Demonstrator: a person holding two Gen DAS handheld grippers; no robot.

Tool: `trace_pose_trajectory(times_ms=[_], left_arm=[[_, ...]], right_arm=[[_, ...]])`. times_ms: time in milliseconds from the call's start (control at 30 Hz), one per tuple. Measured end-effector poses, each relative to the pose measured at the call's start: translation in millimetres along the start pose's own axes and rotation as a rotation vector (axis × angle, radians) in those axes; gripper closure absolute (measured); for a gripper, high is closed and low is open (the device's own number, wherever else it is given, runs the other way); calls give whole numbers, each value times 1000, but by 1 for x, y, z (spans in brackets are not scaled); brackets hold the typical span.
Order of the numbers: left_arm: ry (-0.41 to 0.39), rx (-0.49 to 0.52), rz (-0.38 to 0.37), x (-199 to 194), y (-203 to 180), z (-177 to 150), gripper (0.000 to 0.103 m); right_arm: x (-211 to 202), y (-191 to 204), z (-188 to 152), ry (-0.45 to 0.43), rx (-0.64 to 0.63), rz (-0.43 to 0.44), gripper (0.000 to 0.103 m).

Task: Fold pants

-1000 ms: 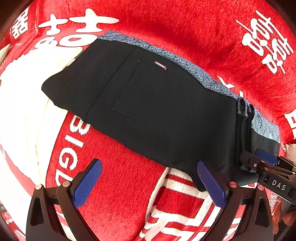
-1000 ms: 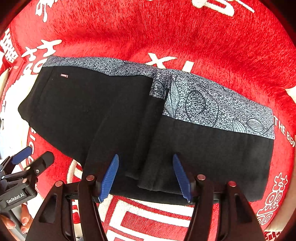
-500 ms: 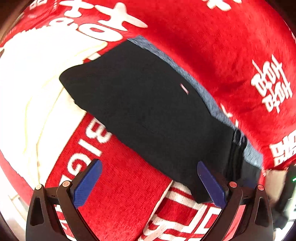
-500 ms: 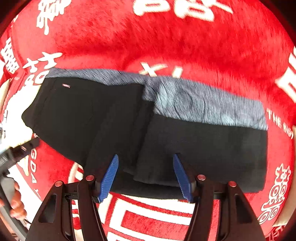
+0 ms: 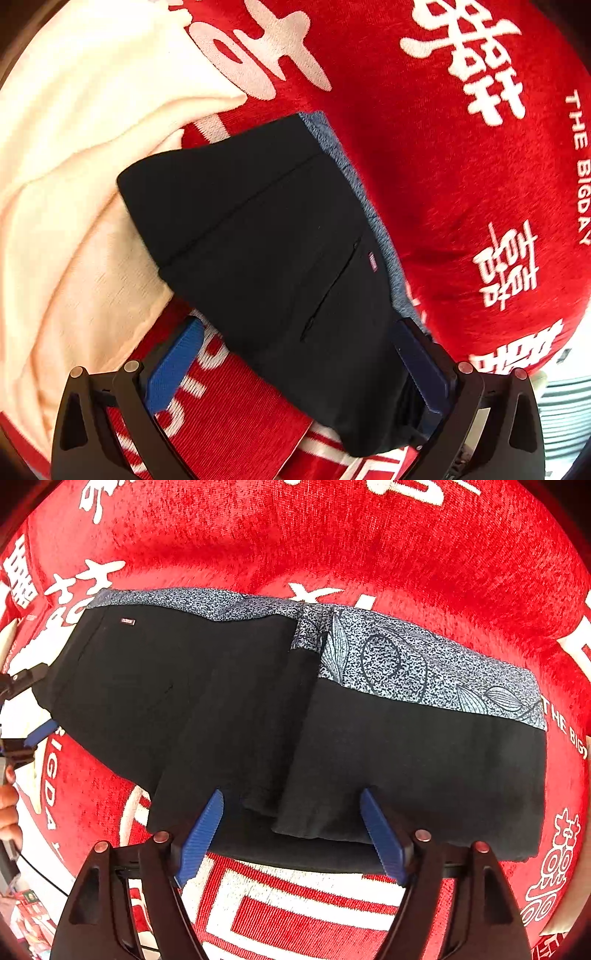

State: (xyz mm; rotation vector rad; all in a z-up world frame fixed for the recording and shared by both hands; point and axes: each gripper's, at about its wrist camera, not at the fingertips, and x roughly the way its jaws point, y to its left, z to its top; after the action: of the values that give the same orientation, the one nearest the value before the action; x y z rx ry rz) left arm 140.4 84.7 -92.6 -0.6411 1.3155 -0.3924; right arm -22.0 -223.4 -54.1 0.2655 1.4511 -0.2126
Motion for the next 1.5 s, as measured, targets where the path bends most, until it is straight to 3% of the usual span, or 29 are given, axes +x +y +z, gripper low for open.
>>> trace_pose_trajectory(times_ms=[267, 367, 467, 567, 633, 700, 767, 867, 1033, 1233, 1400, 1500], left_arm=[[-30, -29, -103, 6, 0, 13, 0], [-68, -18, -187, 1, -11, 15, 0], [-47, -4, -88, 20, -12, 17, 0], [-67, -12, -58, 24, -15, 19, 0], [-58, 5, 8, 29, -25, 19, 3], [-67, 30, 103, 31, -34, 17, 19], [-73, 54, 199, 30, -37, 17, 63], [-68, 71, 229, 23, -33, 18, 72], [-153, 373, 404, 16, -82, -5, 74], [-236, 605, 515, 15, -118, -37, 74], [-251, 658, 547, 14, -127, -44, 74], [-259, 672, 556, 13, -134, -47, 74]], right_arm=[[1, 1, 0, -1, -7, -5, 23], [0, 0, 0, -4, -1, -3, 23], [1, 1, 0, -10, 1, 0, 23], [0, 2, 0, -8, 2, -3, 23], [-2, 1, 2, -5, 7, 1, 22], [-6, 1, 7, -5, 21, 13, 22], [-15, 1, 15, -17, 31, 23, 22], [-30, 4, 32, -39, 43, 52, 22], [-41, 19, 73, -7, 38, 138, 21], [-48, 63, 142, 88, -24, 288, 18], [-38, 129, 201, 251, -109, 387, 0], [-34, 176, 227, 287, -183, 404, 0]])
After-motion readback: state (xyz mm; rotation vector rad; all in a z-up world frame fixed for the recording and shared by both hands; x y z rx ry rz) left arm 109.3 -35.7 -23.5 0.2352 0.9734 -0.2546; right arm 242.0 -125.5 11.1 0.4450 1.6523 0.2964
